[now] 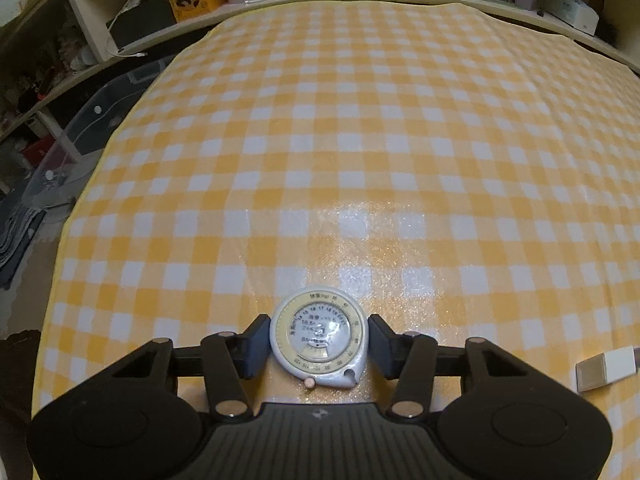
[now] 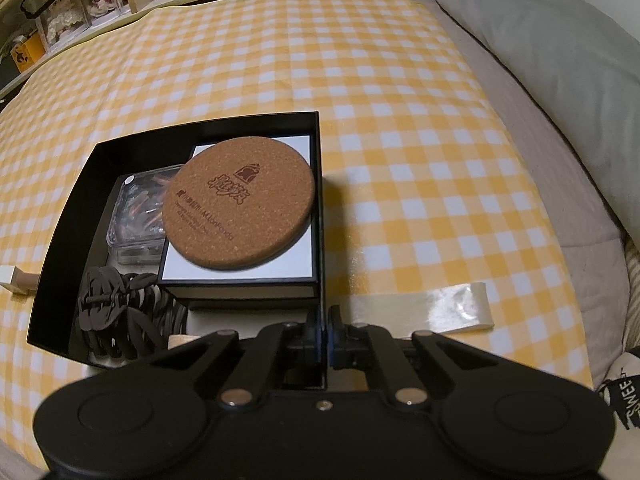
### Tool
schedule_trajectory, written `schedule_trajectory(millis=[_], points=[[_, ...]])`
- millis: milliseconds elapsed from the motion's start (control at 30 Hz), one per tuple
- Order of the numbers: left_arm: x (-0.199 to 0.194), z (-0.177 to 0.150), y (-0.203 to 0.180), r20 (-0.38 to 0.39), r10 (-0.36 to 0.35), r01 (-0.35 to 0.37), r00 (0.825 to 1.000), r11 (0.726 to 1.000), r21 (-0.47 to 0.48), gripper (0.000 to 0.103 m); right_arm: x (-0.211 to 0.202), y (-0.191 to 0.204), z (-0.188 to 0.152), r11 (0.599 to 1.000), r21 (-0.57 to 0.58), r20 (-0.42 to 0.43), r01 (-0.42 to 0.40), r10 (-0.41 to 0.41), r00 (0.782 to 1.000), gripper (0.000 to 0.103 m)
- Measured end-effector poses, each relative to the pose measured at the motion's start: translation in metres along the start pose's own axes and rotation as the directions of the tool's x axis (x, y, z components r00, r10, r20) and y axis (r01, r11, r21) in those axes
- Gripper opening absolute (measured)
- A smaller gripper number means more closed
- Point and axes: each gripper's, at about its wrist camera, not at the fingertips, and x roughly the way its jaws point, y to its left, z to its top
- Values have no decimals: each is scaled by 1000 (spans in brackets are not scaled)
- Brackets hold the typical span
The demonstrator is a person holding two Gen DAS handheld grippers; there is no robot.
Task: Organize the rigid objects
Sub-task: 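Carry the tape measure with the left tool into the tray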
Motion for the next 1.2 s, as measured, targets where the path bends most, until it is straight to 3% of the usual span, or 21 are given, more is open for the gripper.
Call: schedule_trajectory(millis=[167, 333, 500, 700, 933, 1100, 1200], points=[[-15, 1, -11, 22, 19, -18, 1000, 999, -28, 53, 0, 1, 0, 1000, -3, 1, 4, -4, 1000, 3], [-46, 5, -28, 85, -52, 55, 995, 998, -40, 53, 2, 0, 0, 1000, 20, 6, -2, 1, 1000, 3], [-80, 2, -56, 157, -148, 156, 976, 987, -36, 53, 2, -5, -1, 997, 73, 12, -6, 6, 1000, 4], [-109, -2, -100, 205, -291, 302, 935, 953, -23, 53, 2, 0, 1, 999, 34, 0, 11, -11, 1000, 4], [-134, -19, -161, 190, -448, 447, 874, 893, 48, 53, 2, 0, 2, 999, 34, -4, 11, -11, 1000, 4], [-144, -23, -198, 184, -530, 518, 828, 848, 110, 53, 2, -1, 2, 999, 35, -9, 7, -7, 1000, 4], [-143, -22, -218, 171, -560, 547, 810, 828, 118, 53, 2, -1, 2, 999, 35, -8, 7, -7, 1000, 4]])
